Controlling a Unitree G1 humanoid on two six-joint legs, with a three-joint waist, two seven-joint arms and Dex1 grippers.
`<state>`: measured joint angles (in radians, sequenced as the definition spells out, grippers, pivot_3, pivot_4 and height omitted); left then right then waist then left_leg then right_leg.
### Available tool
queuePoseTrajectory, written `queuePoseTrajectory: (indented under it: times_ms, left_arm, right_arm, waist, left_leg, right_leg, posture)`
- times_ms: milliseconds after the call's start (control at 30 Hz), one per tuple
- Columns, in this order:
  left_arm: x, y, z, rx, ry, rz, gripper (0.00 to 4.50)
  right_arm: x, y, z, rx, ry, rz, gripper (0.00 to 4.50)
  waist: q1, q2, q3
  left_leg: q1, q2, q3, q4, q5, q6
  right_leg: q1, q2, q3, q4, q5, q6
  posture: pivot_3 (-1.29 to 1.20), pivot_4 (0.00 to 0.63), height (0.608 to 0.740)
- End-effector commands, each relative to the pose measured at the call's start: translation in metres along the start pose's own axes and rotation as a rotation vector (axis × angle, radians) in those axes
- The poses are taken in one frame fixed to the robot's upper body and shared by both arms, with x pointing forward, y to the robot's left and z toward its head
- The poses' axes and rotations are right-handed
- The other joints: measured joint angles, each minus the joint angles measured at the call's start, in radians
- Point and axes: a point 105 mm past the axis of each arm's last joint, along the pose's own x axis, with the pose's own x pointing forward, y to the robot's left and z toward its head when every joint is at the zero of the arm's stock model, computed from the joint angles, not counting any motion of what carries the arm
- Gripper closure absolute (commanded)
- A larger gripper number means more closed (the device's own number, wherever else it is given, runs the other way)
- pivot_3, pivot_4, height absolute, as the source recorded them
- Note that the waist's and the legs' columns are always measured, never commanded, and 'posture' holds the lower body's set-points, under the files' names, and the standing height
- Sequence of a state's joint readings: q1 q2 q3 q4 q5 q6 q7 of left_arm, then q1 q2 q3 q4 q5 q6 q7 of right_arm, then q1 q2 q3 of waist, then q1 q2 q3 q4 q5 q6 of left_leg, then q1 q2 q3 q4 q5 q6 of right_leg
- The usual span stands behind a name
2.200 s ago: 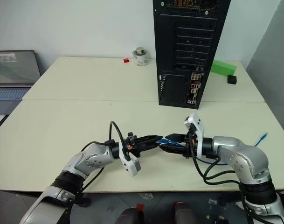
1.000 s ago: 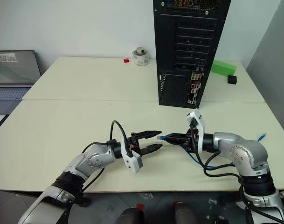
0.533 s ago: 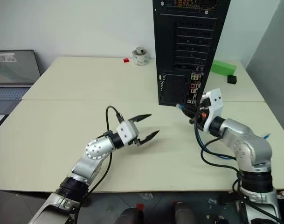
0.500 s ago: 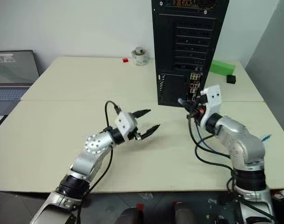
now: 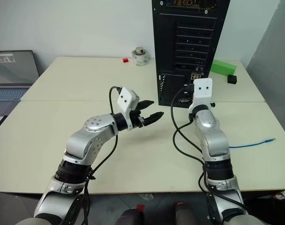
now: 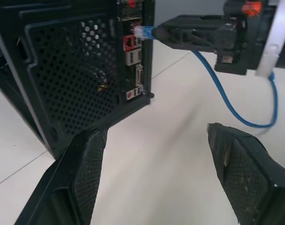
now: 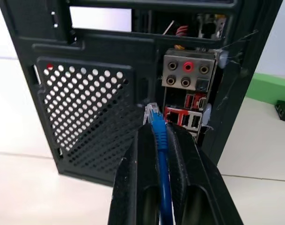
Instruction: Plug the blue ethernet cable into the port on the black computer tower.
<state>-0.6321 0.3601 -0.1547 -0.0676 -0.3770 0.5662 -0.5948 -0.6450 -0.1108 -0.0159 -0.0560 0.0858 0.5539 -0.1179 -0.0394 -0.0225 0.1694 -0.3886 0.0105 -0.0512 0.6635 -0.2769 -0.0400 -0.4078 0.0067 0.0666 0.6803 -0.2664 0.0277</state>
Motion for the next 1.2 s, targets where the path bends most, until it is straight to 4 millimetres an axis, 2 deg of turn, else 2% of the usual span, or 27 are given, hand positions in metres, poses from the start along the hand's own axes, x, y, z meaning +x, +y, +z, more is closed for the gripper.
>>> queuePoseTrajectory:
  times_ms: [33, 367, 500, 800, 1200]
  left_arm:
    - [0.004, 0.007, 0.018, 0.071, -0.05, 0.05, 0.89]
    - [0.009, 0.006, 0.018, 0.142, -0.057, 0.055, 0.89]
    - [0.008, 0.011, 0.019, 0.196, -0.054, 0.081, 0.89]
    - [0.006, 0.015, 0.012, 0.208, -0.036, 0.099, 0.89]
    - [0.004, 0.017, 0.011, 0.212, -0.028, 0.108, 0.89]
  right_arm:
    - [0.003, -0.002, 0.017, 0.013, -0.068, -0.048, 4.5]
    - [0.009, 0.0, 0.006, 0.055, -0.031, -0.078, 4.5]
    - [0.014, -0.001, 0.007, 0.068, -0.032, -0.097, 4.5]
    - [0.018, 0.002, 0.007, 0.077, -0.035, -0.099, 4.5]
    - [0.022, -0.004, 0.007, 0.079, -0.047, -0.137, 4.5]
  waist:
    - [0.0, 0.0, 0.0]
    - [0.0, 0.0, 0.0]
    - [-0.001, 0.0, 0.0]
    - [-0.001, 0.0, 0.0]
    - [-0.002, 0.0, 0.0]
  left_leg:
    - [0.0, 0.0, 0.0, 0.0, 0.0, 0.0]
    - [0.0, 0.0, 0.001, 0.0, 0.0, 0.0]
    - [-0.001, 0.0, 0.001, 0.0, 0.0, 0.0]
    - [-0.003, 0.0, 0.001, 0.0, 0.0, 0.0]
    - [-0.003, 0.0, 0.001, 0.0, 0.0, 0.0]
  right_leg:
    - [0.0, 0.0, 0.0, 0.0, 0.0, 0.0]
    - [-0.001, 0.0, 0.001, 0.0, 0.0, 0.0]
    - [-0.002, 0.0, 0.001, 0.0, 0.0, 0.0]
    - [-0.003, 0.0, 0.001, 0.0, 0.0, 0.0]
    - [-0.004, 0.0, 0.001, 0.0, 0.0, 0.0]
  posture:
    - [0.0, 0.15, 0.74]
    - [0.0, 0.15, 0.74]
    - [0.0, 0.15, 0.74]
    - [0.0, 0.15, 0.74]
    - [0.0, 0.15, 0.74]
